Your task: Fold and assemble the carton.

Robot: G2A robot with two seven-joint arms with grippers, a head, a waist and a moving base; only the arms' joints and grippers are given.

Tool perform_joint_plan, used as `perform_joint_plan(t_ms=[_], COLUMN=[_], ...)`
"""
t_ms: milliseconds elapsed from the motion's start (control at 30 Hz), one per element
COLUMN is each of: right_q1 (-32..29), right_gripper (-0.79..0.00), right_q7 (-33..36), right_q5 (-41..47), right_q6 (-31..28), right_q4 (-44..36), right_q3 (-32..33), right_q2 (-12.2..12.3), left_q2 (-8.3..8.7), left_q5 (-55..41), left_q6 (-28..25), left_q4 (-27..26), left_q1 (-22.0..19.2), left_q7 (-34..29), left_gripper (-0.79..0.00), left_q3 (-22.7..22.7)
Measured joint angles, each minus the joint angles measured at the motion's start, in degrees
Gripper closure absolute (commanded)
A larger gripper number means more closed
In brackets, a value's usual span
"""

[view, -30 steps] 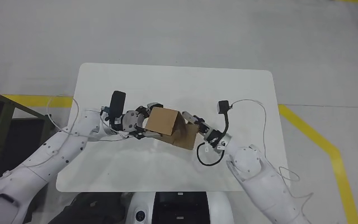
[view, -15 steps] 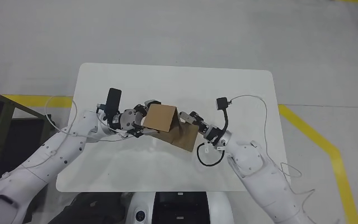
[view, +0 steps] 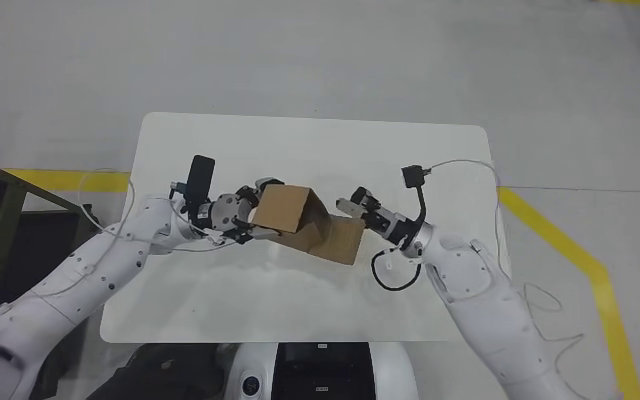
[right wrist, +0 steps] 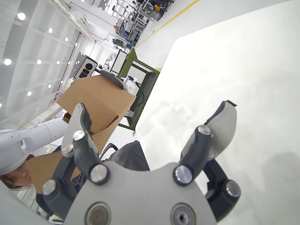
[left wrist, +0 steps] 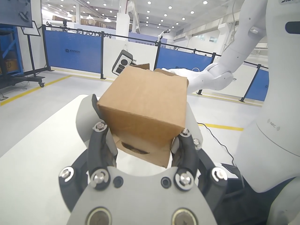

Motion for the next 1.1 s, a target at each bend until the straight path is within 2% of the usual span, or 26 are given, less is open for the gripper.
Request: perform_joint_plan(t_ms=[567,833,1100], right_q1=[5.18,5.99,7.13], right_gripper=[-0.785,-0.785,-0.785], right_q7=[-0.95,-2.12,-0.44], right_q5=[-13.67,-19.07,-19.49], right_q6=[-15.09,-12.33,-13.6], right_q4=[2.67,2.42,2.67], right_q3=[0.79,-0.36,-2.6], right_q2=[0.63,0.57,0.48], left_q2=[1.67,1.98,2.01], left_q5=[-1.16,-1.96,-2.4], left_q6=[0.0,0.0,0.0], left_q4=[-0.1,-0.17,0.22], left_q1=[-3.25,-4.6,-6.05], left_q7=[0.0,0.0,0.0], left_gripper=[0.0,0.0,0.0], left_q3=[5.14,7.32,8.96])
